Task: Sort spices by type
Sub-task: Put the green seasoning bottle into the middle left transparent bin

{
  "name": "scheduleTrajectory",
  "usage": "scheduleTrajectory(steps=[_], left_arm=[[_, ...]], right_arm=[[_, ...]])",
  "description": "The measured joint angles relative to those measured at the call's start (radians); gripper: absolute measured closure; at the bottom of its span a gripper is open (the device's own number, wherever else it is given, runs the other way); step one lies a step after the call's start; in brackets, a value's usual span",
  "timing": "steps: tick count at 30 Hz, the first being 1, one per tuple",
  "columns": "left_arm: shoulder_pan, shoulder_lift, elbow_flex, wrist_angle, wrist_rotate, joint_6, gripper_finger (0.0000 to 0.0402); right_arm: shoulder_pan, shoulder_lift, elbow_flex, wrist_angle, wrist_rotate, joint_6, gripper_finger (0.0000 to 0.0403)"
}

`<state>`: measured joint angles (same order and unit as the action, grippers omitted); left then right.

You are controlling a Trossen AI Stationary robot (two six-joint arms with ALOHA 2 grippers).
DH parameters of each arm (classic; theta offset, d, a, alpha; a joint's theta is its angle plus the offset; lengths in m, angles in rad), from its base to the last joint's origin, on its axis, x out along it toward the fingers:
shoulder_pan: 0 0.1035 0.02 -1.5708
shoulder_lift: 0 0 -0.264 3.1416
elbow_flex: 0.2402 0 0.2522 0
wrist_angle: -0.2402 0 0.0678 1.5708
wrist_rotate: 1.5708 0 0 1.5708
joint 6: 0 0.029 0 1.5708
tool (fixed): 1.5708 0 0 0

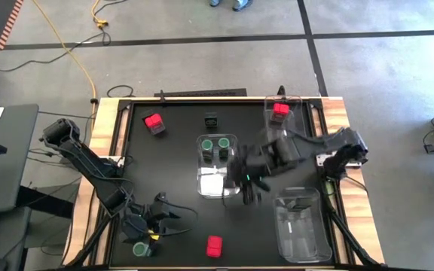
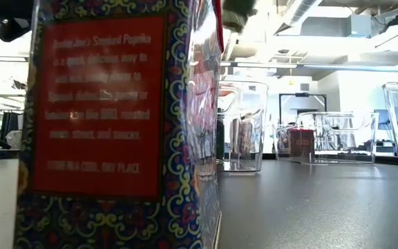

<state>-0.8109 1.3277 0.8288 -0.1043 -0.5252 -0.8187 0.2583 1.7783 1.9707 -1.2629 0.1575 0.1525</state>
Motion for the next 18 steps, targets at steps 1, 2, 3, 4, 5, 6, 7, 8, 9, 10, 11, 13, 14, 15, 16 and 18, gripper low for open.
scheduleTrajectory(steps=[1,2,3,4,5,6,7,8,9,10,11,13,14,15,16,18], left_arm=[[0.01,0.0,0.0,0.001,0.0,-0.016,0.0152],[0.02,0.0,0.0,0.0,-0.002,-0.033,0.0152],[0.032,0.0,0.0,-0.002,-0.003,-0.047,0.0152],[0.044,0.0,0.0,-0.005,-0.003,-0.054,0.0152],[0.058,0.0,0.0,-0.011,-0.003,-0.055,0.0152],[0.071,0.0,0.0,-0.018,-0.003,-0.057,0.0152],[0.084,-0.001,0.0,-0.02,-0.003,-0.057,0.0152],[0.098,-0.002,0.0,-0.02,-0.003,-0.057,0.0152],[0.114,-0.003,0.0,-0.019,-0.003,-0.057,0.0152],[0.131,-0.003,0.0,-0.018,-0.003,-0.057,0.0152],[0.145,-0.003,0.0,-0.019,-0.004,-0.057,0.0152],[0.175,-0.009,0.0,-0.027,-0.003,-0.052,0.0152],[0.189,-0.013,0.0,-0.034,-0.004,-0.048,0.0152],[0.203,-0.015,0.0,-0.04,-0.004,-0.042,0.0152],[0.217,-0.019,0.0,-0.043,-0.004,-0.036,0.0152],[0.235,-0.028,0.0,-0.067,-0.004,-0.025,0.0152]], right_arm=[[-0.032,-0.007,-0.02,-0.009,-0.001,0.025,0.0183],[-0.064,-0.009,-0.034,-0.012,-0.001,0.037,0.0183],[-0.095,-0.009,-0.05,0.001,-0.011,0.039,0.0183],[-0.125,-0.007,-0.066,0.013,-0.025,0.042,0.0183],[-0.155,0.001,-0.082,0.023,-0.041,0.042,0.0183],[-0.184,0.011,-0.093,0.03,-0.071,0.042,0.0183],[-0.209,0.022,-0.099,0.039,-0.096,0.042,0.0183],[-0.228,0.039,-0.098,0.044,-0.113,0.042,0.0183],[-0.245,0.058,-0.097,0.047,-0.126,0.038,0.0183],[-0.26,0.077,-0.097,0.047,-0.132,0.031,0.0183],[-0.271,0.097,-0.097,0.045,-0.134,0.017,0.0183],[-0.283,0.143,-0.097,0.05,-0.158,-0.025,0.0183],[-0.288,0.165,-0.097,0.053,-0.176,-0.049,0.0183],[-0.289,0.186,-0.097,0.051,-0.183,-0.071,0.0183],[-0.29,0.207,-0.097,0.049,-0.185,-0.095,0.0183],[-0.293,0.241,-0.097,0.044,-0.188,-0.143,0.0183]])
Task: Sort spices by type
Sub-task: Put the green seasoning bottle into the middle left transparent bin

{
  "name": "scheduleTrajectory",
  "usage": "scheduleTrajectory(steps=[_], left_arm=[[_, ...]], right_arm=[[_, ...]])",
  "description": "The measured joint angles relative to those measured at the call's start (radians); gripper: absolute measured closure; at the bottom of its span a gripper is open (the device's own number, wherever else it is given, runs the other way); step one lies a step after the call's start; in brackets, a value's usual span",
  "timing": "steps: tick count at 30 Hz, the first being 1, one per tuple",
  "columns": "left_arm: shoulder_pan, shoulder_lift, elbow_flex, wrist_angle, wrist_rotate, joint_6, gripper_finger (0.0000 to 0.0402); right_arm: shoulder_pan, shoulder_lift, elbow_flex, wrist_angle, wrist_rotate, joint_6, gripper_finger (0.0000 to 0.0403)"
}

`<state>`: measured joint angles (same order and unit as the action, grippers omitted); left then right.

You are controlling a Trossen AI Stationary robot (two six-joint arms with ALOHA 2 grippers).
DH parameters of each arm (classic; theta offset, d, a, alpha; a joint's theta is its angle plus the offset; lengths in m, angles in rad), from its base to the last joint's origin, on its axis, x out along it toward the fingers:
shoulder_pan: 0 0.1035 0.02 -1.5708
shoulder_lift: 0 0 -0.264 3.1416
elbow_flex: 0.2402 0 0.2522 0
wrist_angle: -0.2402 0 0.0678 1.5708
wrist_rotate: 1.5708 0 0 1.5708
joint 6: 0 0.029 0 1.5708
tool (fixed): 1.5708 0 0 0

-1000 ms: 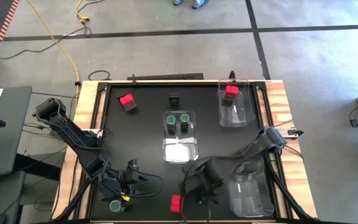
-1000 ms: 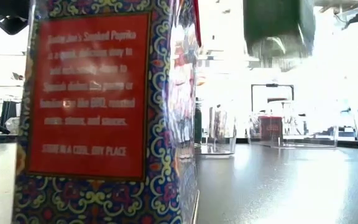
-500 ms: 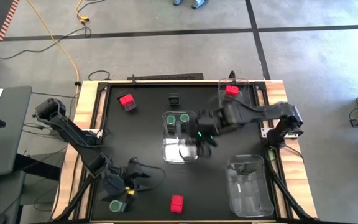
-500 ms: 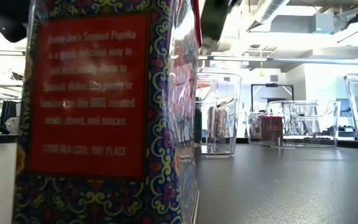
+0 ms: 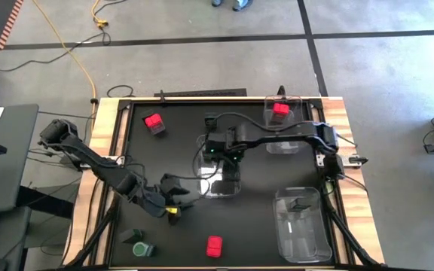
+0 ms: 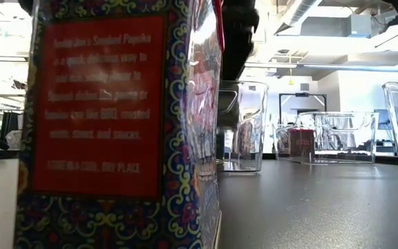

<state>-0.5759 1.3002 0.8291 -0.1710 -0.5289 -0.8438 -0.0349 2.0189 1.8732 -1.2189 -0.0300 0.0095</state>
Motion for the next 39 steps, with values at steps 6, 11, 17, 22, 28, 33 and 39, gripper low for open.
scheduleTrajectory(steps=[6,11,17,22,28,33,39], left_arm=[[0.034,-0.025,0.0,-0.043,-0.002,-0.01,0.0152],[0.048,-0.024,0.0,-0.058,-0.002,-0.017,0.0152],[0.061,-0.025,0.0,-0.059,-0.003,-0.017,0.0152],[0.071,-0.025,0.0,-0.059,-0.003,-0.017,0.0152],[0.073,-0.025,0.0,-0.059,-0.003,-0.017,0.0152],[0.073,-0.025,0.0,-0.057,-0.002,-0.017,0.0152],[0.073,-0.025,0.0,-0.057,-0.002,-0.033,0.0152]], right_arm=[[-0.043,0.052,0.0,0.045,0.001,-0.078,0.0183],[-0.078,0.061,-0.011,0.064,-0.003,-0.106,0.0183],[-0.08,0.061,-0.081,0.109,-0.045,-0.109,0.0183],[-0.076,0.061,-0.095,0.151,-0.045,-0.108,0.0182],[-0.078,0.061,-0.097,0.158,-0.012,-0.112,0.0169],[-0.084,0.061,-0.097,0.15,-0.002,-0.117,0.0169],[-0.084,0.061,-0.097,0.151,0.002,-0.138,0.0165]])
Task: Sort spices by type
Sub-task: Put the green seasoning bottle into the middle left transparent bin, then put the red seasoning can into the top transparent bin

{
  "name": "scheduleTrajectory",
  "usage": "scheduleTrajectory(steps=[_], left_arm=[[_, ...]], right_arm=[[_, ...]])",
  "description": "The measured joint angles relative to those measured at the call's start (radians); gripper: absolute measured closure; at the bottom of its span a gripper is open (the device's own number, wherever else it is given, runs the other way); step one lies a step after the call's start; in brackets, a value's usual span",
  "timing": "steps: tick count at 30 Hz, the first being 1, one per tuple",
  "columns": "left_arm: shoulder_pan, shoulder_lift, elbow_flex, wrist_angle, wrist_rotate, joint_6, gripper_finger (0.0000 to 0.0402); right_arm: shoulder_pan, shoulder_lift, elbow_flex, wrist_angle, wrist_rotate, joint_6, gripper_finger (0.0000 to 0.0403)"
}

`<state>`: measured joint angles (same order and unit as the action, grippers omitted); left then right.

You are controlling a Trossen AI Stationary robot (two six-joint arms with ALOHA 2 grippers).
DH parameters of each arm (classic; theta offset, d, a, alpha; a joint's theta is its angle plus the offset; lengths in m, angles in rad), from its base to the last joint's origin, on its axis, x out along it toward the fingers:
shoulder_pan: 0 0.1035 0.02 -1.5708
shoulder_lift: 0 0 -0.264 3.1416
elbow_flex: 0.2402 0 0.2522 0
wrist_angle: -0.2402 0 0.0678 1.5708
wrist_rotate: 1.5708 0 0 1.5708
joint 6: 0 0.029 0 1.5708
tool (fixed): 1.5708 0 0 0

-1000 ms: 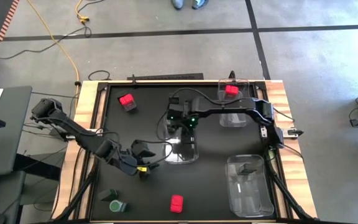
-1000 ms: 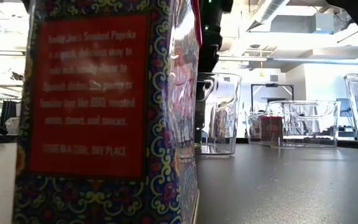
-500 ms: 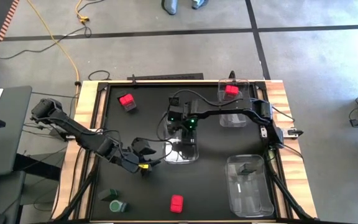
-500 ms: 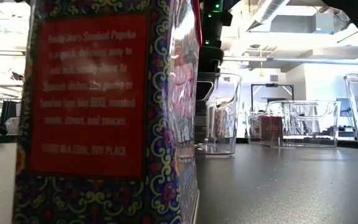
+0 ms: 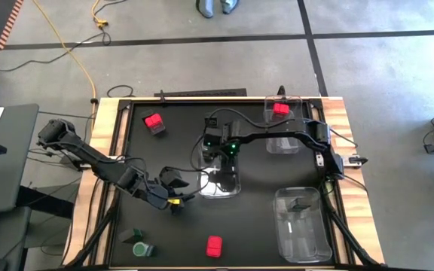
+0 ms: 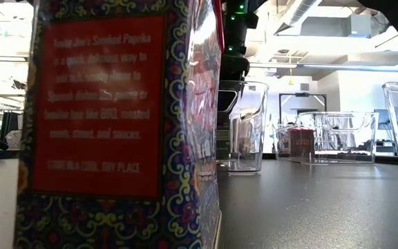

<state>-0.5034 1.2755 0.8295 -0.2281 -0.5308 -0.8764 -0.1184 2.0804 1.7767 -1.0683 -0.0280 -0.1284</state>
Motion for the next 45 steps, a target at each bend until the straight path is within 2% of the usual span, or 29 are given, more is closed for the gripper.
scheduleTrajectory(steps=[12,27,33,38,41,45], left_arm=[[0.0,0.0,0.0,0.001,0.0,-0.003,0.0152],[0.0,0.0,0.0,-0.001,-0.002,-0.003,0.0152],[0.013,0.0,0.0,0.0,-0.026,-0.003,0.0152],[0.079,-0.001,0.0,-0.001,-0.027,-0.045,0.0152],[0.152,-0.036,0.005,-0.06,-0.027,-0.056,0.0152],[0.272,-0.114,0.069,-0.278,-0.023,-0.04,0.0152]], right_arm=[[0.0,0.0,0.0,-0.001,-0.001,-0.001,0.0162],[0.002,-0.028,0.0,-0.034,-0.017,-0.011,0.0116],[-0.049,-0.177,0.001,-0.061,-0.018,-0.003,0.0116],[-0.112,-0.331,-0.002,-0.164,-0.018,0.031,0.0116],[-0.15,-0.446,-0.089,-0.145,-0.018,0.045,0.0116],[-0.203,-0.631,-0.324,-0.011,-0.018,0.103,0.0116]])
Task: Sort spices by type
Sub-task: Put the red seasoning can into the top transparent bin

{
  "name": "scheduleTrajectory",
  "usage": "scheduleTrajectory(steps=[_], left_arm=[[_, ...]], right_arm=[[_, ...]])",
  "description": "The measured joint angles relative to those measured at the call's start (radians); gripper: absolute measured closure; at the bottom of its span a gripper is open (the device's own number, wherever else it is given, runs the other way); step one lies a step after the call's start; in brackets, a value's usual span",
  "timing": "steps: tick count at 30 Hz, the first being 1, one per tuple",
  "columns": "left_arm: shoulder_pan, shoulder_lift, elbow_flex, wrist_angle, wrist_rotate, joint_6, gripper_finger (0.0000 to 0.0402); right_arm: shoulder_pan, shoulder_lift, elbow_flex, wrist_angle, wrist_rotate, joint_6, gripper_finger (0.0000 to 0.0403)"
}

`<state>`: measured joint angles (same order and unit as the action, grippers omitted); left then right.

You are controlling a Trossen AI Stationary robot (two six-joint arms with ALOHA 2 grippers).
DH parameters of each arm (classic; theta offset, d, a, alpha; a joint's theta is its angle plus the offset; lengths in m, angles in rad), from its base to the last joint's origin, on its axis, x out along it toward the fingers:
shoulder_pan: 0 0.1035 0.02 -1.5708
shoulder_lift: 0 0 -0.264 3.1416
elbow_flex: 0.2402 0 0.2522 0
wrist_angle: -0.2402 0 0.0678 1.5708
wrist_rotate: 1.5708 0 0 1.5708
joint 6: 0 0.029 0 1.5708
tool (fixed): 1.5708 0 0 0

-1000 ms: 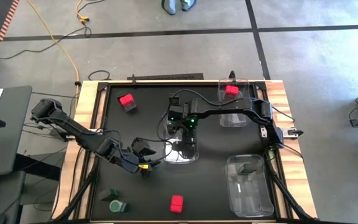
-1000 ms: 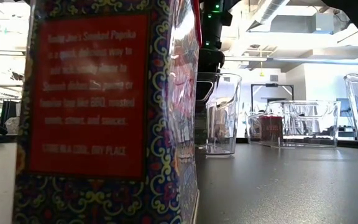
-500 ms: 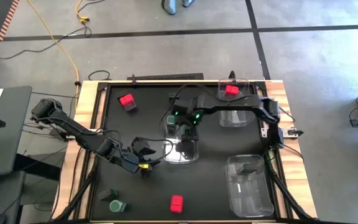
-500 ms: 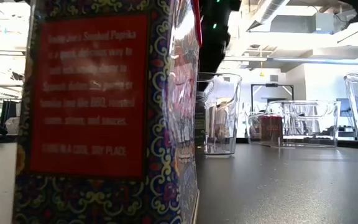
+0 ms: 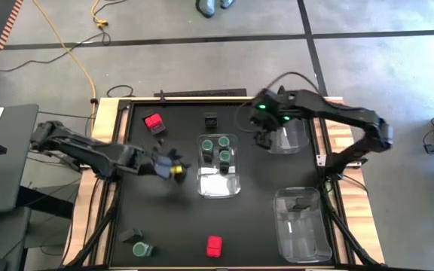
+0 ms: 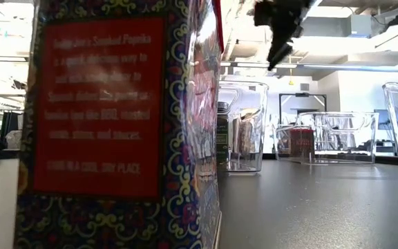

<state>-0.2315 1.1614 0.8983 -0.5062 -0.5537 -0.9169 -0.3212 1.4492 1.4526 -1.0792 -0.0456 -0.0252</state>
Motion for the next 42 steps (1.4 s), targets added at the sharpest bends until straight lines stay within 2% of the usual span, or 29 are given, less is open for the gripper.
scheduleTrajectory(steps=[4,8,11,16,19,24,32,42], left_arm=[[0.135,-0.086,0.085,-0.204,-0.001,0.094,0.0152],[0.297,-0.142,0.163,-0.325,0.002,0.187,0.0152],[0.424,-0.159,0.208,-0.363,0.04,0.296,0.0152],[0.609,-0.134,0.225,-0.371,0.182,0.549,0.0152],[0.689,-0.083,0.225,-0.376,0.246,0.676,0.0152],[0.78,0.027,0.225,-0.353,0.288,0.821,0.0152],[0.916,0.239,0.235,-0.352,0.399,0.895,0.0152],[1.006,0.502,0.486,-0.533,0.418,0.962,0.0152]], right_arm=[[-0.05,-0.169,-0.235,0.149,0.0,0.099,0.0116],[-0.084,-0.284,-0.384,0.267,0.0,0.245,0.0117],[-0.101,-0.335,-0.435,0.281,0.0,0.3,0.0117],[-0.1,-0.389,-0.448,0.333,0.0,0.332,0.0117],[-0.1,-0.413,-0.448,0.394,0.0,0.337,0.0117],[-0.113,-0.438,-0.448,0.505,0.0,0.351,0.0117],[-0.153,-0.442,-0.448,0.601,0.0,0.415,0.0117],[-0.187,-0.442,-0.448,0.596,0.0,0.42,0.0117]])
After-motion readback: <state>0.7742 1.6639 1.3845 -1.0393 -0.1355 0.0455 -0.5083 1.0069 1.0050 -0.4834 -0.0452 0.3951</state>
